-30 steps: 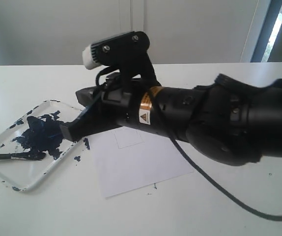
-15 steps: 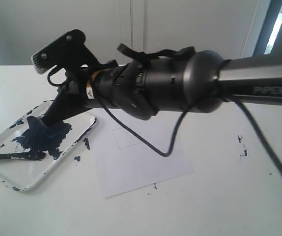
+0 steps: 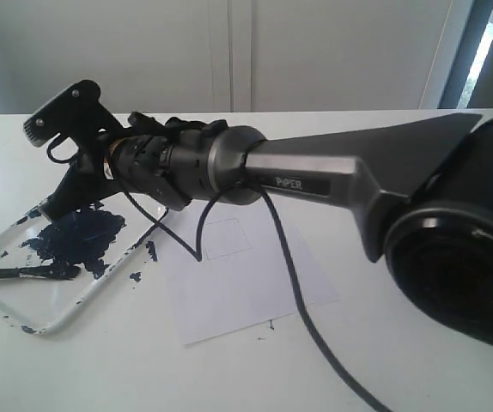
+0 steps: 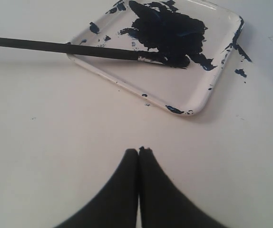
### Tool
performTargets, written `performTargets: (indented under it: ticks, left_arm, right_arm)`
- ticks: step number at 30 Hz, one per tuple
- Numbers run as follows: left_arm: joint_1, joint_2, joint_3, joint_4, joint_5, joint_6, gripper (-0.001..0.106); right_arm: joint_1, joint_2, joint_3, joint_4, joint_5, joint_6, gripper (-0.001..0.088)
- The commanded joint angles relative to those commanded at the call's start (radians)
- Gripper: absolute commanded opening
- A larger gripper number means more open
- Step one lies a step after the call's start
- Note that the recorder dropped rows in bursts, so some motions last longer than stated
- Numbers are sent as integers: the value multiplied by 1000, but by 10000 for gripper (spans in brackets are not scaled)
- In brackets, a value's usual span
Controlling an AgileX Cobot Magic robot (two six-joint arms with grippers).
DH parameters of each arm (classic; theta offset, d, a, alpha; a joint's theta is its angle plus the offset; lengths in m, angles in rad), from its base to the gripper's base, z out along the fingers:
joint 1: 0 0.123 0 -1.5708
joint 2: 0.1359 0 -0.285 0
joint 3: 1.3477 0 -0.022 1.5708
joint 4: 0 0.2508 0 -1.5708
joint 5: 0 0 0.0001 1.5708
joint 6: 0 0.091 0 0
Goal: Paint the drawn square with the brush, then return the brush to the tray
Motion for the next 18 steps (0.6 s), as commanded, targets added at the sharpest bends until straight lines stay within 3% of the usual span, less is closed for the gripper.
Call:
performTargets:
  ticks: [4,7,13,18]
  left_arm:
    - [0,0,0,0,0,0,49]
    - [0,0,0,0,0,0,49]
    - [0,0,0,0,0,0,49]
    - [0,0,0,0,0,0,49]
  right_arm:
    - [66,80,-100,0,41,-57,0]
    - [81,134,-148,7,-27,-56,0]
    - [94,152,-150,14,-174,-15,0]
    - [128,157,-153,3,-172,-48,1]
